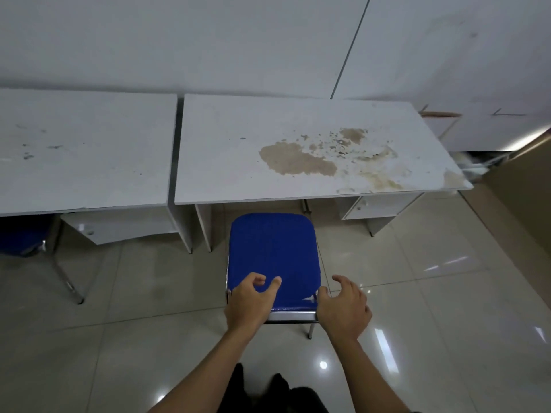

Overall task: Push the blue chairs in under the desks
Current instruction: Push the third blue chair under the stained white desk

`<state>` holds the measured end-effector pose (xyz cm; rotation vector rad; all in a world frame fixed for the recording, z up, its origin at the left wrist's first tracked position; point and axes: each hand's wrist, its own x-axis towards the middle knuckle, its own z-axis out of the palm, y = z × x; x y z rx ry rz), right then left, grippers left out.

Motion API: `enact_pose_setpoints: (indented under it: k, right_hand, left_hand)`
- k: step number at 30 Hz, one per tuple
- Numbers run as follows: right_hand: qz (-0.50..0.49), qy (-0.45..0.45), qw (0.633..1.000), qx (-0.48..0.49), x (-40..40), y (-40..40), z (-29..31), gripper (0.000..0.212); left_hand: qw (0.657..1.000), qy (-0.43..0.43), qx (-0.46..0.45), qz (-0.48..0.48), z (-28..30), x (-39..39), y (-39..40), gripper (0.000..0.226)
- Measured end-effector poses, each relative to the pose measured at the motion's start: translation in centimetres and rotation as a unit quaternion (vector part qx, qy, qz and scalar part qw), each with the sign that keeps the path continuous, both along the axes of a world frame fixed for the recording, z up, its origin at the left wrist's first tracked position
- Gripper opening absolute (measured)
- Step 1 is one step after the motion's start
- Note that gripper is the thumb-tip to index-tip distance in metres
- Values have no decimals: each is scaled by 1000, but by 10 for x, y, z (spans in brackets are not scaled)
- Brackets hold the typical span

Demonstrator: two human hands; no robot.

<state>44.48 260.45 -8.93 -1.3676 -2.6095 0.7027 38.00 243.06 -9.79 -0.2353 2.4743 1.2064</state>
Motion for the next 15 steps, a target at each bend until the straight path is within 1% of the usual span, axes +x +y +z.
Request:
enact_pose_setpoints:
  k: [2, 5, 8, 10, 12, 15]
  right_hand:
    - [5, -10, 1000, 5, -4, 10, 2, 41]
    - [17, -2, 1000, 8, -12, 24, 6, 40]
    - [55, -19, 998, -5, -12, 42, 7, 47]
    - [97, -24, 994, -30, -10, 54, 7, 63]
    - [129, -23, 987, -88, 0, 65, 9, 87]
    - [151, -55, 972, -171, 19, 72, 11, 122]
  left_hand:
    - [1000, -8, 0, 5, 2, -1, 9, 49]
    - [1000, -9, 8, 26, 7, -2, 23, 51]
    - [999, -20, 14, 23, 6, 2, 34, 60]
    - [999, -34, 19, -3, 4, 2, 33, 74]
    - [997, -66, 25, -30, 7, 4, 32, 93]
    - [992, -103, 19, -71, 11, 10, 32, 106]
